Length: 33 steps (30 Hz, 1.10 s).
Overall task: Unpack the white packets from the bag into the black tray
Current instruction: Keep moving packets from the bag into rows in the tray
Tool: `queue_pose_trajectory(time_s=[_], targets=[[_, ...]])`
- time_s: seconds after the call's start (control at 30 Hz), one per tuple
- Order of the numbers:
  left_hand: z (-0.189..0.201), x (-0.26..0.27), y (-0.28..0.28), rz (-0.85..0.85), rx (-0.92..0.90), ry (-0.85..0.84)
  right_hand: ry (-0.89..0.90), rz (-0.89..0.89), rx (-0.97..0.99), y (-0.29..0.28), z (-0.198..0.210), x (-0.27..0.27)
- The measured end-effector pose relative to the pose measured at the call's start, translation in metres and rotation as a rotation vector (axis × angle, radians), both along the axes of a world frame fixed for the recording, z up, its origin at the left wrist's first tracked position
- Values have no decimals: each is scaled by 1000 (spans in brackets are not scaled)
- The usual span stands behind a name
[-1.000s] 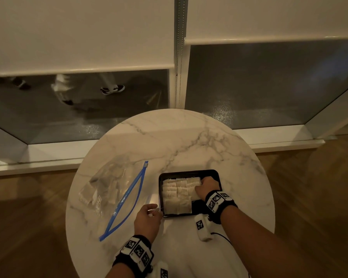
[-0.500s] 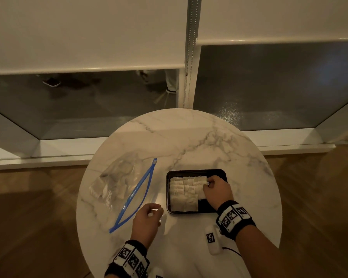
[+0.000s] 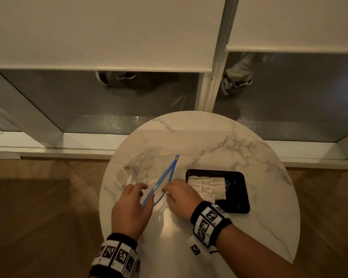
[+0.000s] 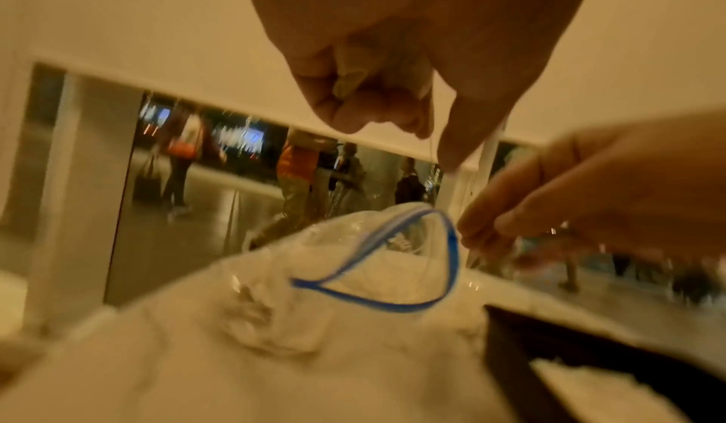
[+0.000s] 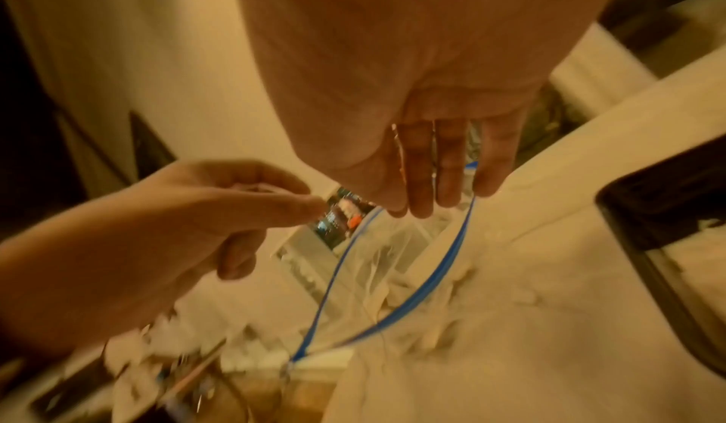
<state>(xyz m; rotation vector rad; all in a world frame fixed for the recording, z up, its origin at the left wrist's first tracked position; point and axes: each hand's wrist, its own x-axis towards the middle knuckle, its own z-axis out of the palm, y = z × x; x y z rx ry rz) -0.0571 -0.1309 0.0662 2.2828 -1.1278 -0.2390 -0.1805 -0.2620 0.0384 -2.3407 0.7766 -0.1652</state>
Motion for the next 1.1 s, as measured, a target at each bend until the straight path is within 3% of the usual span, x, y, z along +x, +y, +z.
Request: queue_pose_trajectory(time_s=[0.13,0.23,0.33,0.47,0.53,0.67,0.77,0.87,0.97,1.1], targets=[[-23,19,0,-57,257,-121,239,348,-322,10,-12,24],[-30,27,0,-73,325,-138,418,468,-441,14,-24,34],[-30,33,3,-62,333,-120,538,506,-461,17,-29,43],[-32,39,12,-57,331,-96,650,486,-306,21,-30,53],[-36,42,17,-84,373,-102,646,407,-191,24,-34,56],[-47,41,28,-150,417,-150,551,34,228,18,-47,79],[-49,39,34,-200,386,-148,360,-188,460,9,-52,97],[-51,39,36,-221,321,-188,220,-358,503,-3,-57,104],[-43,39,35,-213,243,-209,132,-573,622,-13,-38,113],[-32,36,32,-219,188,-200,228,-639,473,-27,-12,114]])
